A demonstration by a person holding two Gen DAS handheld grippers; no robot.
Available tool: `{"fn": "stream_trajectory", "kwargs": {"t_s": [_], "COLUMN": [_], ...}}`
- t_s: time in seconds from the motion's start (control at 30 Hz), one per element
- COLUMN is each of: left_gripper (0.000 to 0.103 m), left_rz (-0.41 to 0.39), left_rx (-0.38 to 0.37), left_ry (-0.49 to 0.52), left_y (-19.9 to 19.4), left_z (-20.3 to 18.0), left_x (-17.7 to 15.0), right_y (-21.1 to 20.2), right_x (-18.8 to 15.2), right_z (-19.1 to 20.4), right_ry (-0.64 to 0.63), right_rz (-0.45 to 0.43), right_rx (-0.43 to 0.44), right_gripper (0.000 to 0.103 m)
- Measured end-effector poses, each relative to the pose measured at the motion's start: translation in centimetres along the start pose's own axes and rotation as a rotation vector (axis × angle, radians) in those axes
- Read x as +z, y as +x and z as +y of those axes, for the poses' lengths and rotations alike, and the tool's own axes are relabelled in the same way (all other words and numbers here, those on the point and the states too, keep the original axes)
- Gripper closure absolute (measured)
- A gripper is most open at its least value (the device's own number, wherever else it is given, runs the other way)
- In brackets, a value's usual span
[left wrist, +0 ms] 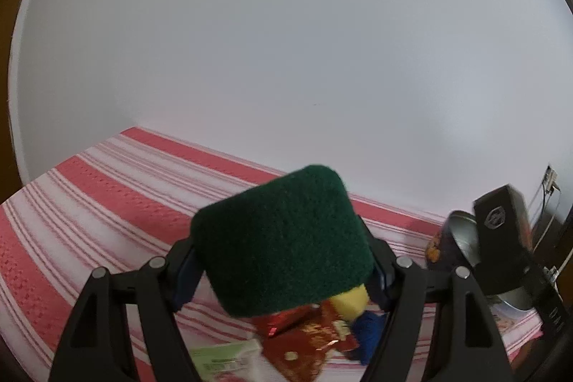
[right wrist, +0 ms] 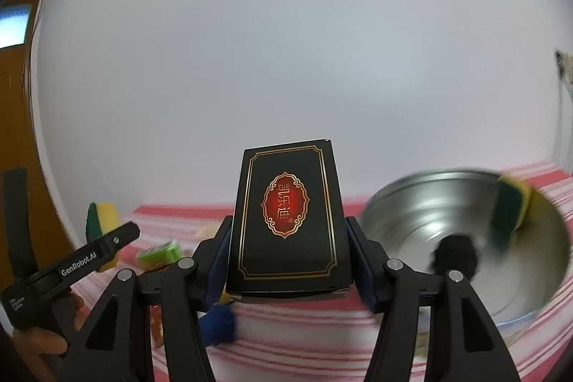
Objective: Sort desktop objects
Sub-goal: 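Carry the green sponge and black tea box over the tin bowl with both tools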
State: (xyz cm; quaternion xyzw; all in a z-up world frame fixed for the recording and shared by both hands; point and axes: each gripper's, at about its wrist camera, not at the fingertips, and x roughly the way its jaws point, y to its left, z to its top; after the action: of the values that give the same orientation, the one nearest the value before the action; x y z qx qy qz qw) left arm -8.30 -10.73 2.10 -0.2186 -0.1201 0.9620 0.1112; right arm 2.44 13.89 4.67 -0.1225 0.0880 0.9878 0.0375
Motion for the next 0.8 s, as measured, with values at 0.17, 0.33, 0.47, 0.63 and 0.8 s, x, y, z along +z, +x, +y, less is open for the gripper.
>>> {"fn": "stream_trajectory", "kwargs": {"t_s": [0.17,0.33,0.47,0.63,0.8], "left_gripper": [0.028,0.028,0.028,0.028,0.028], "left_rz": [-0.015,-0.01,0.001,0.004,0.019], "left_rx": [-0.02,-0.078,-0.128,-0.187,-0.239], "left_ry": [0.046,0.068,0.106,0.129,0.161], "left_y": [-0.4,-1.0,-0.9,-0.6,0.2], "left_z": [-2.7,-6.5,-10.3,-14.4,-18.5], "left_x": [-0.3,-0.7,-1.1,-1.4,-1.8], "right_y": [-2.2,-4.5,-6.7,-8.7,-8.7], "right_x": [0.5,1.0,1.0,1.0,1.2], "right_z": [-3.0,-6.5,-8.9,-11.9,-14.2], "right_ry": [0.0,0.017,-0.035,-0.129,-0.175], "right_rz": [-0.065,-0.12,-0.185,-0.237,-0.235], "right_rx": [-0.067,-0.138,-0.22,-0.306,-0.37], "right_gripper": [0.042,0.042,0.042,0.042,0.042]}}
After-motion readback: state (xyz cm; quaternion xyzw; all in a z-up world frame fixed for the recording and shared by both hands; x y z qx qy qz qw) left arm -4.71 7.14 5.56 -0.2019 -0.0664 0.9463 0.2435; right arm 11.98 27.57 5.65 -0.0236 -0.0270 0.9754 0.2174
